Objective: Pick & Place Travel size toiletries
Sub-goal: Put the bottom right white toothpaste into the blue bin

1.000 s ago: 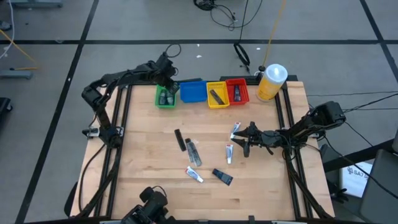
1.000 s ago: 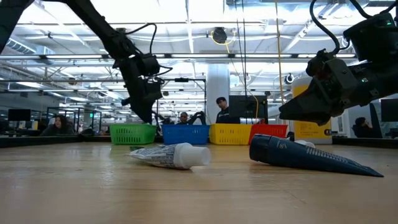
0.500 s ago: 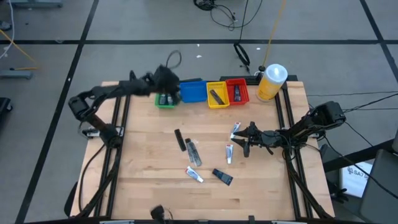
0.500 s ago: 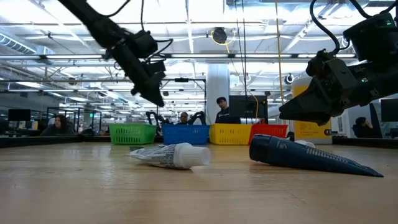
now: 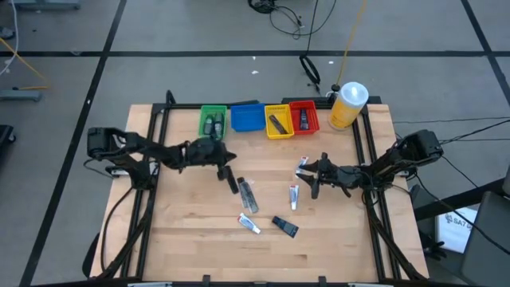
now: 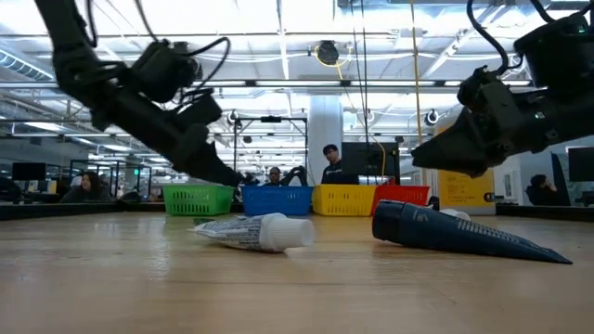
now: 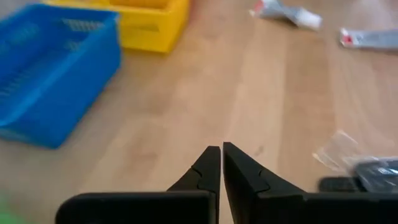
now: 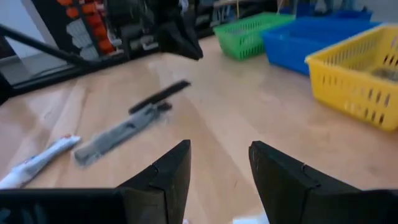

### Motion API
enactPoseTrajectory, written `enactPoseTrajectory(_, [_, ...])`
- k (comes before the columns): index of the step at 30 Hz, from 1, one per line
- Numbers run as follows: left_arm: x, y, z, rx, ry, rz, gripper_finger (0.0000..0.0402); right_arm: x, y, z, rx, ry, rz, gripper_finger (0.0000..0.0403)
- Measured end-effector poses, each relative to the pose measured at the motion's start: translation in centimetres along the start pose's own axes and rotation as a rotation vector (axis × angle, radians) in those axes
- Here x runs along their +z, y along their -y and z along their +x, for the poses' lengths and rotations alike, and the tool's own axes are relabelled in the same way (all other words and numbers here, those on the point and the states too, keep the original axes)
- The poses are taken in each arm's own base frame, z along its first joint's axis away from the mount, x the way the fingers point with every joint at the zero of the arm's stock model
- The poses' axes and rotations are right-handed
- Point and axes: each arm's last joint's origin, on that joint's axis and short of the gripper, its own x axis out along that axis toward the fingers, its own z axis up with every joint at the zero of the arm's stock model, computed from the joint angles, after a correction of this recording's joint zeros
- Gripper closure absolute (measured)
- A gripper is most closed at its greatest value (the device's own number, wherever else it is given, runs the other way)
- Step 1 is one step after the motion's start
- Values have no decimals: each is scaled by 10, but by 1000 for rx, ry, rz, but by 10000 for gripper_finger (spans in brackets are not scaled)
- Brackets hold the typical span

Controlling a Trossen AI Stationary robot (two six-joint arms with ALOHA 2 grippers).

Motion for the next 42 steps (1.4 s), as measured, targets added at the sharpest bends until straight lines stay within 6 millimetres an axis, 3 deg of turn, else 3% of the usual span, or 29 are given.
enactPoseTrajectory(7, [-21,-16,-19,-32,134,-71,393,14,-2,13,-21,64,-29,248])
enactPoseTrajectory(14, [-36,-29,-29,-1,131,-121,384,26,1,46,-92,-46,-144,248])
enactPoseTrajectory(22, [-32,-31,-27,5,151,-123,384,40,19,74,16,-261,-191,208])
enactPoseTrajectory(30, [-25,-32,-24,2,175,-145,392,41,39,77,317,-429,-258,140])
enactPoseTrajectory(36, [-18,-32,-22,1,196,-164,374,38,42,78,421,-426,-324,132])
enactPoseTrajectory(42, [-12,-33,-19,1,216,-162,384,29,44,82,447,-443,-390,137])
